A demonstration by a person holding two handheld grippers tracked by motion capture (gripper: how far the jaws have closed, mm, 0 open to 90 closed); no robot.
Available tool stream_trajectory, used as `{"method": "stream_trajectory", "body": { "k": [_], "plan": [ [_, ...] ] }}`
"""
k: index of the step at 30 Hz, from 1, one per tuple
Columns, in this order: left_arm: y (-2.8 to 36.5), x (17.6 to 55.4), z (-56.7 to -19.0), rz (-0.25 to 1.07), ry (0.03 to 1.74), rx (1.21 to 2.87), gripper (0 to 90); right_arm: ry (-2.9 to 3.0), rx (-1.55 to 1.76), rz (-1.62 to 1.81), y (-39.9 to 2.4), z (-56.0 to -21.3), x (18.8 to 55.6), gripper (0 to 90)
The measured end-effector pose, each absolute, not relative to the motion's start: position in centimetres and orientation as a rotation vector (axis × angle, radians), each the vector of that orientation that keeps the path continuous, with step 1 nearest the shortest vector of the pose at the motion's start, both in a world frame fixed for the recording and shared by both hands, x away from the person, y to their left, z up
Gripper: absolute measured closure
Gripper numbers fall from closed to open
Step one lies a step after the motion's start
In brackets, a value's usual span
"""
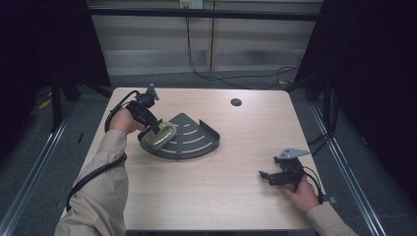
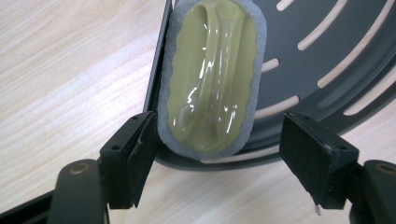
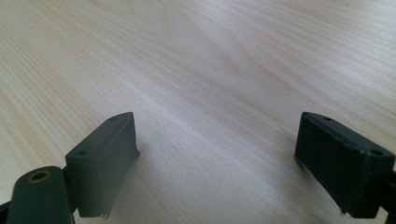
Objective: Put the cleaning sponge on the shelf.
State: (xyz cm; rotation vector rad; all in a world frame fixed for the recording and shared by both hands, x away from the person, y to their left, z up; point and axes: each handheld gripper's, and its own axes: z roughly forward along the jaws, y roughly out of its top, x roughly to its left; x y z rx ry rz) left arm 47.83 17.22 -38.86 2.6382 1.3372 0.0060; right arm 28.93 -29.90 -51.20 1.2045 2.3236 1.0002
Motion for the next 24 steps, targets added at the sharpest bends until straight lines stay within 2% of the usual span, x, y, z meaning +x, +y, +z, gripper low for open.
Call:
{"method": "stream_trajectory", "body": {
  "k": [15, 24],
  "plan": [
    [18.8, 46.3, -37.9, 0.009, 1.358, 2.62, 26.6, 2.324, 1.206, 1.0, -29.9, -51.2, 28.9, 12.4],
    [19.7, 45.5, -38.1, 0.012, 1.362, 2.626, 23.3, 2.324, 1.203, 1.0, -29.9, -51.2, 28.9, 12.4]
  ]
}}
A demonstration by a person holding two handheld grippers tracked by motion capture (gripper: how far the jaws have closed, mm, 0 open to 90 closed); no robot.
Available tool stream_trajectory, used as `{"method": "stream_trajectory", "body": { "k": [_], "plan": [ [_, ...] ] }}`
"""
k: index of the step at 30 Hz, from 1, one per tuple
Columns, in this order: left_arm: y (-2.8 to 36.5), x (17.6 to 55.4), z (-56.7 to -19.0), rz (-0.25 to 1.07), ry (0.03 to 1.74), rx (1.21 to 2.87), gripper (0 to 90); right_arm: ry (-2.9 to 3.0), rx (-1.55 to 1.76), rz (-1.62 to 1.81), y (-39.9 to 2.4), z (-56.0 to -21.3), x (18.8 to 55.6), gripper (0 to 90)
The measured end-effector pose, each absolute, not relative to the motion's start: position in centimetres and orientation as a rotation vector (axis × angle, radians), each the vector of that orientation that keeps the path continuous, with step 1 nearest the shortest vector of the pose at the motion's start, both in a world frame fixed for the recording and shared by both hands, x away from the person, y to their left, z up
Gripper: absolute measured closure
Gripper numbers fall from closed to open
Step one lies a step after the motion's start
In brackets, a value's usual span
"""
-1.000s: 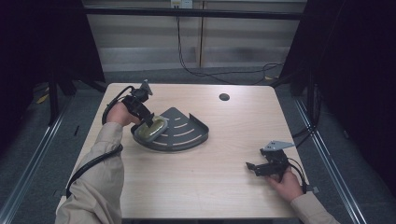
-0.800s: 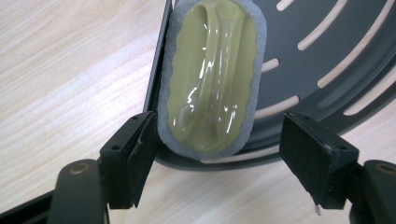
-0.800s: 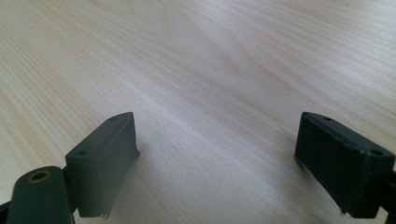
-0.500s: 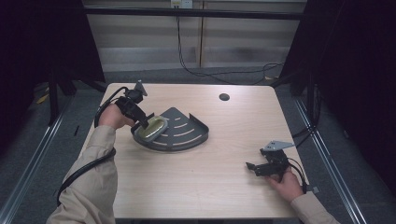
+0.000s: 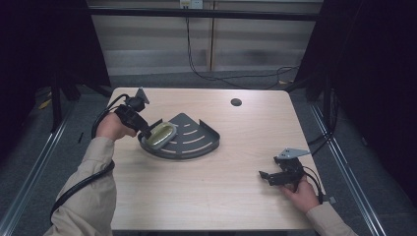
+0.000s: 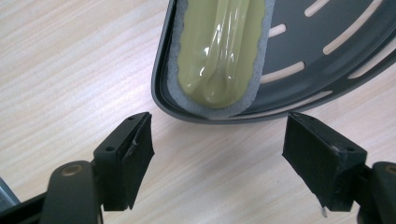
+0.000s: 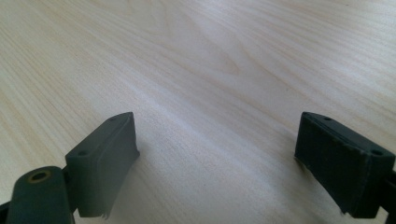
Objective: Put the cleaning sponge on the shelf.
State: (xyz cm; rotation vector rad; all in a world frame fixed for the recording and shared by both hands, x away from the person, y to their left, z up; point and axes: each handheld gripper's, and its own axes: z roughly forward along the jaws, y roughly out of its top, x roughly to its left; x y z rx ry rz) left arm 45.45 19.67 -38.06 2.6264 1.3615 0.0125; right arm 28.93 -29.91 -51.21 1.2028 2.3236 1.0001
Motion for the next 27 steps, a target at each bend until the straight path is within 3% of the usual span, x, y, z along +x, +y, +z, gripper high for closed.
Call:
{"method": "stream_trajectory", "body": {
  "k": [27],
  "plan": [
    [22.7, 42.1, -38.5, 0.027, 1.362, 2.576, 18.0, 2.326, 1.204, 0.998, -29.9, -51.2, 28.9, 12.4]
  ]
}}
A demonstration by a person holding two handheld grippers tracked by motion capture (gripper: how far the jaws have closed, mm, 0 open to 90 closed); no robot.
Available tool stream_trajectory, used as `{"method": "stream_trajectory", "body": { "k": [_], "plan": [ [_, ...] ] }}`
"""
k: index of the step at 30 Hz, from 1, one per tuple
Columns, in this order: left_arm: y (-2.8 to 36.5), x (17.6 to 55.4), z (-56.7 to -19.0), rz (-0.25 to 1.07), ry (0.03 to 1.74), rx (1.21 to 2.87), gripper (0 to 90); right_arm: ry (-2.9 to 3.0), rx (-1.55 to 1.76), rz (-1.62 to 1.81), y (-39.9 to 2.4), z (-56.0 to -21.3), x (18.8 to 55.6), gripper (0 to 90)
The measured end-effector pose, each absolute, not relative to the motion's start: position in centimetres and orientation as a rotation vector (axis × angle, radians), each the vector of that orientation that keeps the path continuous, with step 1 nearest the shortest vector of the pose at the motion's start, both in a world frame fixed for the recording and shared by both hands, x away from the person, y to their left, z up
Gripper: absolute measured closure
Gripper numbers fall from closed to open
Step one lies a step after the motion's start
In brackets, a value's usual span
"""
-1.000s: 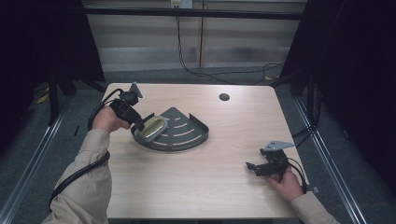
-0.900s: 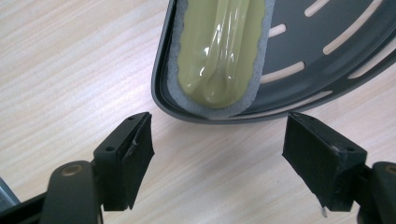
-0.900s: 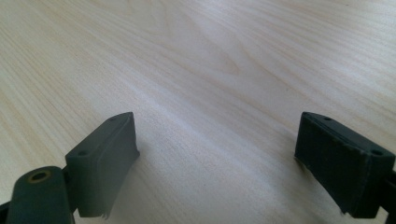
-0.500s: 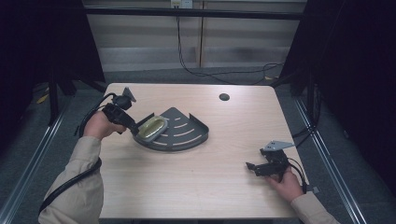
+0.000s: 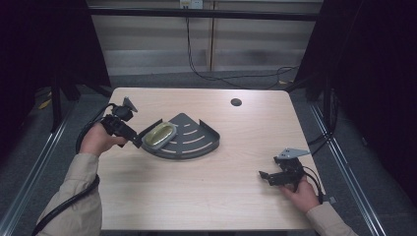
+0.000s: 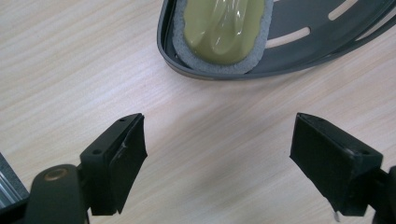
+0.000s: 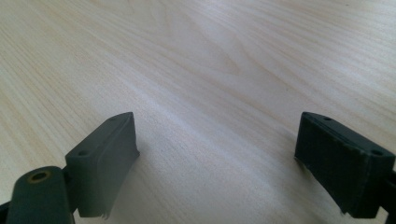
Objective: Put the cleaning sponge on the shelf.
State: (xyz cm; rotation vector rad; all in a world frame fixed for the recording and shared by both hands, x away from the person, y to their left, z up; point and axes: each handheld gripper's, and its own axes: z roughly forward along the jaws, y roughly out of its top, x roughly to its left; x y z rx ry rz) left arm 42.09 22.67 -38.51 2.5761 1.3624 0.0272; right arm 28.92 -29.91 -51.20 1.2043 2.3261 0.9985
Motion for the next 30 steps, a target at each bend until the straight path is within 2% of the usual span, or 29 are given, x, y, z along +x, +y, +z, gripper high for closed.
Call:
{"method": "stream_trajectory", "body": {
  "k": [13, 30],
  "plan": [
    [23.7, 40.4, -39.4, 0.033, 1.347, 2.565, 18.3, 2.326, 1.204, 0.999, -29.9, -51.2, 28.9, 12.4],
    [24.6, 38.1, -42.4, 0.011, 1.322, 2.537, 19.4, 2.326, 1.206, 0.999, -29.9, -51.2, 28.9, 12.4]
  ]
}}
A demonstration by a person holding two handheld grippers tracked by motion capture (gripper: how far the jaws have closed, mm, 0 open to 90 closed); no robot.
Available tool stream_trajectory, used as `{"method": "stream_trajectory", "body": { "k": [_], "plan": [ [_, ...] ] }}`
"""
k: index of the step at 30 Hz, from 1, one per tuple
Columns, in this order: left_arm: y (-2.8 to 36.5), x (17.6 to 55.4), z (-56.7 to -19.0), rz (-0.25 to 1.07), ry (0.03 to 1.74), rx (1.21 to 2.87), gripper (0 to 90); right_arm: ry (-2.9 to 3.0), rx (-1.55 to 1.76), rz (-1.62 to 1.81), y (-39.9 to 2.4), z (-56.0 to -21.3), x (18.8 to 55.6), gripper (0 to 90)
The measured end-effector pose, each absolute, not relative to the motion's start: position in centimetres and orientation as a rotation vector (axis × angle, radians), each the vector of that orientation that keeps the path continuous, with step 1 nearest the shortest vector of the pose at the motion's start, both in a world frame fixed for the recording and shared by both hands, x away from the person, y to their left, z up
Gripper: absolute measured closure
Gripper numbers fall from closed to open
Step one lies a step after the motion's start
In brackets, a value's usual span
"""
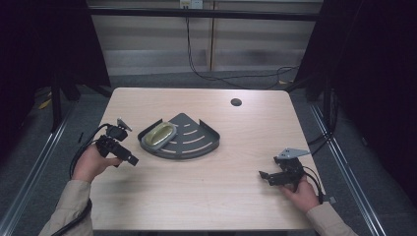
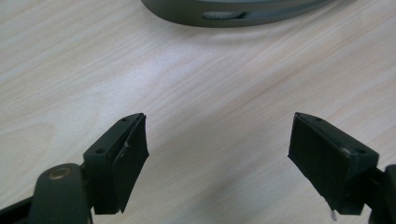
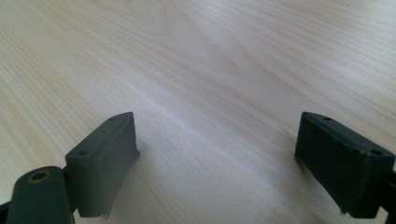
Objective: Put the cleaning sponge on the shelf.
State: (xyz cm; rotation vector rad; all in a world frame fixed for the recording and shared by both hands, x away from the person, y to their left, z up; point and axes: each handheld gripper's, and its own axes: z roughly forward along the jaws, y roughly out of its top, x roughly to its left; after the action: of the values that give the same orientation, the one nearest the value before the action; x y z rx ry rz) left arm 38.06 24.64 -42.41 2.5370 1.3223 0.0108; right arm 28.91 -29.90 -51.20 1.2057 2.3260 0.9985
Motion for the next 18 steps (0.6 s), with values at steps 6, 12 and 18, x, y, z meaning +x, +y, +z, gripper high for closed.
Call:
{"method": "stream_trajectory", "body": {
  "k": [6, 12, 18],
  "plan": [
    [24.8, 37.4, -43.0, 0.021, 1.313, 2.523, 19.4, 2.326, 1.204, 0.999, -29.9, -51.2, 28.9, 12.4],
    [24.8, 36.5, -44.3, 0.036, 1.284, 2.494, 19.4, 2.326, 1.204, 0.998, -29.9, -51.2, 28.9, 12.4],
    [24.6, 35.7, -45.7, 0.062, 1.269, 2.47, 19.4, 2.326, 1.204, 0.999, -29.9, -51.2, 28.9, 12.4]
  ]
}}
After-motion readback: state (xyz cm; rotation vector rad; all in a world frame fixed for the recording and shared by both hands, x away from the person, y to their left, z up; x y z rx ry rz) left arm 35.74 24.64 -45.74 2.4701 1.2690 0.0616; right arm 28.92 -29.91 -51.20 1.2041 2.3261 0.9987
